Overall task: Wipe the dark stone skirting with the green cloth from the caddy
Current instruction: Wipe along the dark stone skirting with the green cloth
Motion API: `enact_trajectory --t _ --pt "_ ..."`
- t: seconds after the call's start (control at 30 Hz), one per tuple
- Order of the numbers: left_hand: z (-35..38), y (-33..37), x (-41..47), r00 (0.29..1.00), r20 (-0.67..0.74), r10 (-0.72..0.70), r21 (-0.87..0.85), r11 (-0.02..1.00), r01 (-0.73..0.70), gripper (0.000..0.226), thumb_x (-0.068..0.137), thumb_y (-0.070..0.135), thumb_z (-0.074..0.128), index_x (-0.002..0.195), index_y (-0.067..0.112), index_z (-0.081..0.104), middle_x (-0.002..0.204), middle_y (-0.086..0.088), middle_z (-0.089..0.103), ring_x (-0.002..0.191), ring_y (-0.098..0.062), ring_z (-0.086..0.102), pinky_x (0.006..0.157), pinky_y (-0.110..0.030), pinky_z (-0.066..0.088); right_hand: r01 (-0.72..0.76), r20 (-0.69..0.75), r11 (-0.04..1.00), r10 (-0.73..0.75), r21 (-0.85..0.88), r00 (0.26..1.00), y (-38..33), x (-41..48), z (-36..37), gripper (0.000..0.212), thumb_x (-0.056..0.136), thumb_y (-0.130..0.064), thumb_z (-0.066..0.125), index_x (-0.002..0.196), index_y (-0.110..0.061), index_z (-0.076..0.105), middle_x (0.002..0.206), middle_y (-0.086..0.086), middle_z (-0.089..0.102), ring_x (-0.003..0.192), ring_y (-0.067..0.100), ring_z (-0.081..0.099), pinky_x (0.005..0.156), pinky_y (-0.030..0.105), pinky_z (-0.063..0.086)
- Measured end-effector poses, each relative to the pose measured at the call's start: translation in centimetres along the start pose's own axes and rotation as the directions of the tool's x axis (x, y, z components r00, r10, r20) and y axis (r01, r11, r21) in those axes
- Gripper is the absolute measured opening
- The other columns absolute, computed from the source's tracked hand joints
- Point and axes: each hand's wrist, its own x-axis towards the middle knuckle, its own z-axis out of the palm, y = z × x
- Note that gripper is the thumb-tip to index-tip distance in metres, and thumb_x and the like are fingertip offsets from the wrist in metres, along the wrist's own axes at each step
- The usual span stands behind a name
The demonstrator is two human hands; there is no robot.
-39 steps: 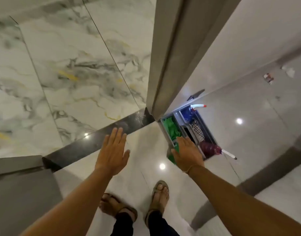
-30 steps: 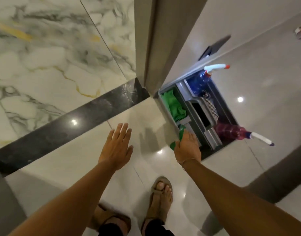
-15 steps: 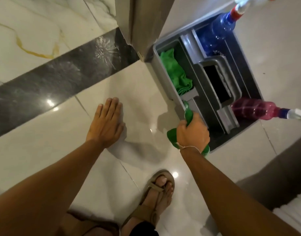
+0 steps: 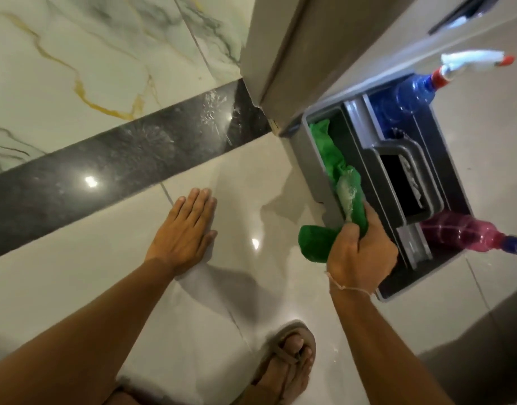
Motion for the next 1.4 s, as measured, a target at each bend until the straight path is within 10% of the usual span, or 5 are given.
enact_trajectory --t 0.63,0.83,1.07,1.27,1.4 --pt "4.1 -6.2 -5.8 0.970 -0.218 -0.109 -0.047 0.994 0.101 0.071 0.101 0.046 0.033 0.158 0.005 0.022 0.168 -0.017 0.018 0.157 -0.031 0.014 0.127 -0.046 0.012 0.710 0.542 0.651 -0.507 -0.268 0.670 -10.2 4.1 27.8 0.072 0.093 -0.034 0.038 0.155 -0.008 0.011 0.164 0.014 0.011 0.151 0.033 0.009 0.123 0.047 0.004" --pt "4.5 -8.5 -8.5 0.970 -0.225 -0.092 -0.048 0.995 0.083 0.074 0.098 0.047 0.038 0.158 0.006 0.021 0.168 -0.015 0.018 0.157 -0.031 0.015 0.128 -0.046 0.009 0.959 0.789 0.283 -0.596 0.030 0.152 -4.7 2.6 21.7 0.072 0.095 -0.033 0.040 0.156 -0.014 0.009 0.166 0.007 0.009 0.152 0.028 0.001 0.122 0.050 0.011" --pt "5.3 -11.0 -11.0 0.969 -0.220 -0.114 0.005 0.993 0.118 0.076 0.098 0.048 0.036 0.158 0.004 0.018 0.169 -0.016 0.016 0.157 -0.030 0.015 0.128 -0.045 0.008 0.657 0.579 0.658 -0.391 -0.367 0.715 -14.2 2.3 29.3 0.076 0.091 -0.026 0.040 0.156 -0.011 0.003 0.166 0.009 0.004 0.151 0.035 0.002 0.123 0.049 0.002" --pt "5.2 -11.5 -11.9 0.947 -0.241 -0.214 -0.044 0.977 0.209 0.074 0.100 0.047 0.033 0.157 0.001 0.021 0.168 -0.019 0.016 0.157 -0.031 0.013 0.128 -0.045 0.009 0.966 0.761 0.245 -0.641 0.083 0.097 -7.1 -1.4 23.9 0.076 0.089 -0.028 0.042 0.157 -0.017 0.009 0.165 0.003 0.011 0.152 0.029 0.003 0.122 0.053 0.013" --pt "5.3 -12.0 -13.2 0.914 -0.242 -0.326 -0.099 0.945 0.311 0.075 0.101 0.048 0.030 0.158 0.001 0.019 0.168 -0.019 0.016 0.157 -0.031 0.012 0.128 -0.045 0.010 0.657 0.591 0.675 -0.391 -0.337 0.705 -11.2 -2.7 27.0 0.080 0.084 -0.023 0.038 0.156 -0.013 0.004 0.166 0.008 0.005 0.152 0.033 0.002 0.123 0.052 0.005"
